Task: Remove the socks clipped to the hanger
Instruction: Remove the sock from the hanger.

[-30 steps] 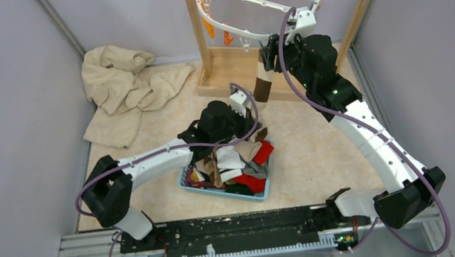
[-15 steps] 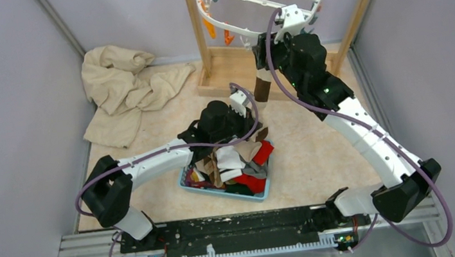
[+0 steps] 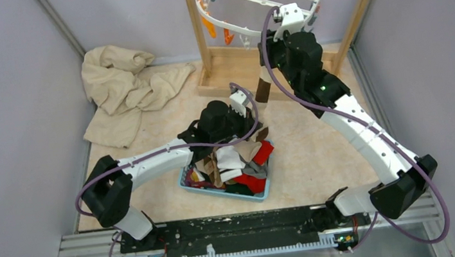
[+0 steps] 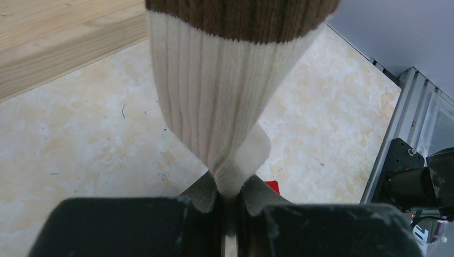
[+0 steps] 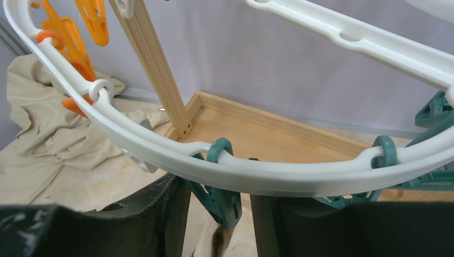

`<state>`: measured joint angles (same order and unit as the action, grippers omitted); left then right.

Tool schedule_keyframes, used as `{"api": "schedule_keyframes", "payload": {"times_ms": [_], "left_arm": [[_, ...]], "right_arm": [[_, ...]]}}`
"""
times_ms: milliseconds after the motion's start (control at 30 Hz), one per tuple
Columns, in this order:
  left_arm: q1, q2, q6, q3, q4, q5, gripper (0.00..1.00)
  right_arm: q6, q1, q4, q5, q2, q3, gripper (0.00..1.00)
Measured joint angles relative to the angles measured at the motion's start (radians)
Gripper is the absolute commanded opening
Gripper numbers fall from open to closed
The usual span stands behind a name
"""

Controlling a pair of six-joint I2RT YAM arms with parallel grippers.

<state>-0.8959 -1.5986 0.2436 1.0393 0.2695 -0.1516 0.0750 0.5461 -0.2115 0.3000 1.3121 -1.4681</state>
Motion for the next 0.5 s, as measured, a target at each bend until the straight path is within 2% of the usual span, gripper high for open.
{"api": "schedule_keyframes", "payload": {"times_ms": [100,167,400,433,500], "left_arm": [[0.0,0.0,0.001,0.0,0.0,0.0,0.1],[0.0,0.0,0.003,0.0,0.0,0.0,0.1],[0.0,0.0,0.007,-0.003,0.002,0.001,0.1],[0.0,0.0,0.007,-0.006,0.003,0.001,0.1],[0.0,0.0,0.008,-0.011,0.006,0.001,0.1]], "right_arm": [[-0.006,0.001,0.004,0.01,0.0,-0.006,0.14],[-0.007,0.001,0.008,0.016,0.0,-0.006,0.01],[-0.01,0.002,0.021,0.012,-0.001,-0.005,0.0],[-0.008,0.002,0.024,0.008,-0.002,-0.005,0.09],[-0.005,0.002,0.03,-0.004,-0.006,-0.005,0.58]]}}
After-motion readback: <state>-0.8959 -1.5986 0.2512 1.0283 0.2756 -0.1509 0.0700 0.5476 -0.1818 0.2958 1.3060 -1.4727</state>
